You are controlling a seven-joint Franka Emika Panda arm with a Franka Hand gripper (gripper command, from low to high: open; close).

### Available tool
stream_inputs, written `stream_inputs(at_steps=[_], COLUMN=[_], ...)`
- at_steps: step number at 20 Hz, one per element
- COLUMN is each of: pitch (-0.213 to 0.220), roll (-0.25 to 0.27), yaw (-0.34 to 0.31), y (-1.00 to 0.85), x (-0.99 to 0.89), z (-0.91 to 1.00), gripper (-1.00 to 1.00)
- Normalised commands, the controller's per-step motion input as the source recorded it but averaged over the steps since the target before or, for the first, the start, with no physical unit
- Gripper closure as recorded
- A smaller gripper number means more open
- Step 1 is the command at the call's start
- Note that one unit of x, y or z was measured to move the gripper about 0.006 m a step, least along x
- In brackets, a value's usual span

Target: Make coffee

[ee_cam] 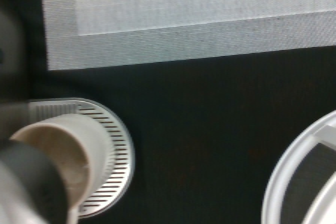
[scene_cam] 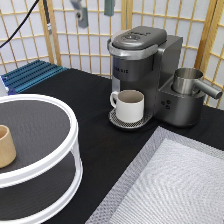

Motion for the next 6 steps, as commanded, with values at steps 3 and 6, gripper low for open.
stream_inputs(at_steps=[3,6], pitch=[-0.001,0.000], roll=[0.000,0.000], yaw=[0.000,0.000], y=[0.00,0.00], x=[0.00,0.00], z=[0.00,0.00], gripper=[-1.00,-1.00])
